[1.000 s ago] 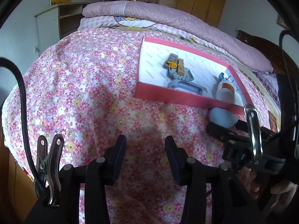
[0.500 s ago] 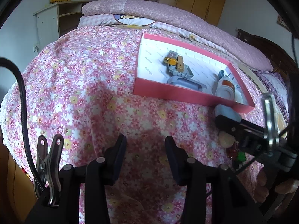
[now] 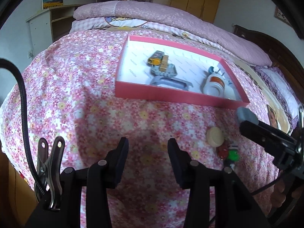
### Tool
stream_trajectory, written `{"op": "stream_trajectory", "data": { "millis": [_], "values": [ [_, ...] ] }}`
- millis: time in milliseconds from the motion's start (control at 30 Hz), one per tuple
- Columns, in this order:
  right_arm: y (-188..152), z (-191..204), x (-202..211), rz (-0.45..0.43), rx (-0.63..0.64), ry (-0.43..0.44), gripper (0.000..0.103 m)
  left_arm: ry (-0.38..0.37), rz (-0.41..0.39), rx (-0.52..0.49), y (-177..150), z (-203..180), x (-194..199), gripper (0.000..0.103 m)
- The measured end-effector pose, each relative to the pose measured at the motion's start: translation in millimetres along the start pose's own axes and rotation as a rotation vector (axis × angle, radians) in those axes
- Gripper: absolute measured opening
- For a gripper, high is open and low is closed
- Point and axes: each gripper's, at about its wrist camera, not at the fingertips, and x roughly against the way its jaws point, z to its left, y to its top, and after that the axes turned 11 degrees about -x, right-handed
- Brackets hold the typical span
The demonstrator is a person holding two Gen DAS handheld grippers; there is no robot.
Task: Organize rigid objects
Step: 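Reach the left gripper to the tan round disc while the right gripper reaches the light blue bulb, then grasp the tan round disc with the left gripper while the right gripper grasps the light blue bulb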
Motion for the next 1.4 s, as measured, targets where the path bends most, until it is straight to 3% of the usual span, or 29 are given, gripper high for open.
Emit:
{"op": "stream_trajectory", "data": {
  "millis": [567,1167,1300,1400],
  "values": [
    [-27.0,-57.6,14.1,0.007,0.017,-0.101,0.087,-0.138,0.036,-0.1,17.2,-65.9,-10.9,0.045],
    [-39.0,-74.5,6.3,0.021,-0.014,-0.061,0.087,-0.091,0.065,-0.118,28.7,-94.0,-42.5,0.045],
    [-39.8,-74.6,6.9,0.013,-0.01,-0.056,0.088,-0.072,0.048,-0.111,26.7,-91.5,-42.9,0.033],
    [-40.5,-74.2,6.8,0.008,-0.009,-0.056,0.088,-0.094,0.041,-0.081,25.7,-85.8,-42.6,0.033]
  ]
}}
